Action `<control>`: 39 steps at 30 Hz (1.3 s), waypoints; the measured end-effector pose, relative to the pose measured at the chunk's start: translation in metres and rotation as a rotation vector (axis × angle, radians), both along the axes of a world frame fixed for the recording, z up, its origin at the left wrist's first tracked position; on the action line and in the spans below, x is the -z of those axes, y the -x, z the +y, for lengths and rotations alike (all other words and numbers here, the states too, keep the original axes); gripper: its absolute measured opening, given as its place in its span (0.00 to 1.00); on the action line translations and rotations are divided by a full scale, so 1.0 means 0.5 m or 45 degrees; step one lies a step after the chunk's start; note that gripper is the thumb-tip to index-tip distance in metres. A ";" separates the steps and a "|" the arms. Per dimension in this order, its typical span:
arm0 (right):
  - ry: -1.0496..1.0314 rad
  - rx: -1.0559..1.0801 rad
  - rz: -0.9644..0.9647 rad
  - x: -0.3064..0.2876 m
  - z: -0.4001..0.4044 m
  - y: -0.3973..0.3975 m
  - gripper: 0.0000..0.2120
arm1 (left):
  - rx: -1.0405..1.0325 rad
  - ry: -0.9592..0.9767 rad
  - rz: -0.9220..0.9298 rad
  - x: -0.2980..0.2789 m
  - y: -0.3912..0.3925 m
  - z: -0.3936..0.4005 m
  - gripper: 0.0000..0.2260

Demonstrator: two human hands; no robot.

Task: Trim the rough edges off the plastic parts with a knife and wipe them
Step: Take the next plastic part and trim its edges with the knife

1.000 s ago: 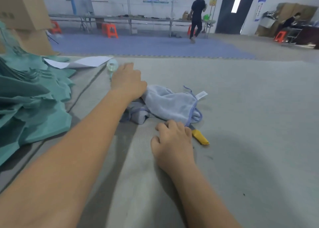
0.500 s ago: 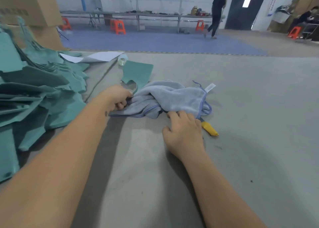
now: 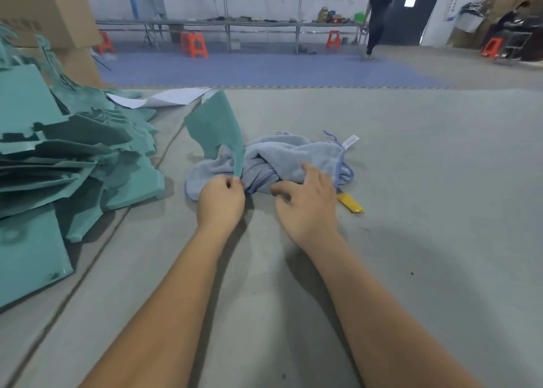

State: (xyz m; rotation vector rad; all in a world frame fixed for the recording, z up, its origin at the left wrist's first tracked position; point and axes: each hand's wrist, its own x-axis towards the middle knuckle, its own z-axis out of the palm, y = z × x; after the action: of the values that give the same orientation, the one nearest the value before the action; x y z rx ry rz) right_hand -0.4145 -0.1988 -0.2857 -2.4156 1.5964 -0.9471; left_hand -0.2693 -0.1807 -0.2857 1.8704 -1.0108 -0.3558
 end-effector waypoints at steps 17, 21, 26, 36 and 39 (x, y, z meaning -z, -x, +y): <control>0.017 0.044 0.033 -0.028 -0.248 -0.067 0.05 | 0.075 0.185 -0.293 0.022 0.005 -0.016 0.13; -0.365 0.214 -0.412 -0.027 -0.313 0.002 0.30 | 0.139 0.173 -0.293 0.023 0.010 -0.018 0.14; -0.380 0.084 -0.458 -0.030 -0.277 0.000 0.27 | 0.192 0.082 -0.326 0.021 0.009 -0.020 0.13; -0.486 0.518 0.074 -0.037 -0.131 0.098 0.23 | 0.268 -0.015 -0.117 0.017 0.004 -0.013 0.10; -0.591 0.541 0.205 -0.038 -0.103 0.130 0.24 | 0.259 0.015 -0.089 0.019 0.005 -0.008 0.11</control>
State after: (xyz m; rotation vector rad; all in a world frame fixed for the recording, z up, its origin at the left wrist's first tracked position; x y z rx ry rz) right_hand -0.4795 -0.2503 -0.2669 -1.9150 2.1508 -0.3576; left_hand -0.2716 -0.1849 -0.2949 1.7842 -1.2527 -0.4043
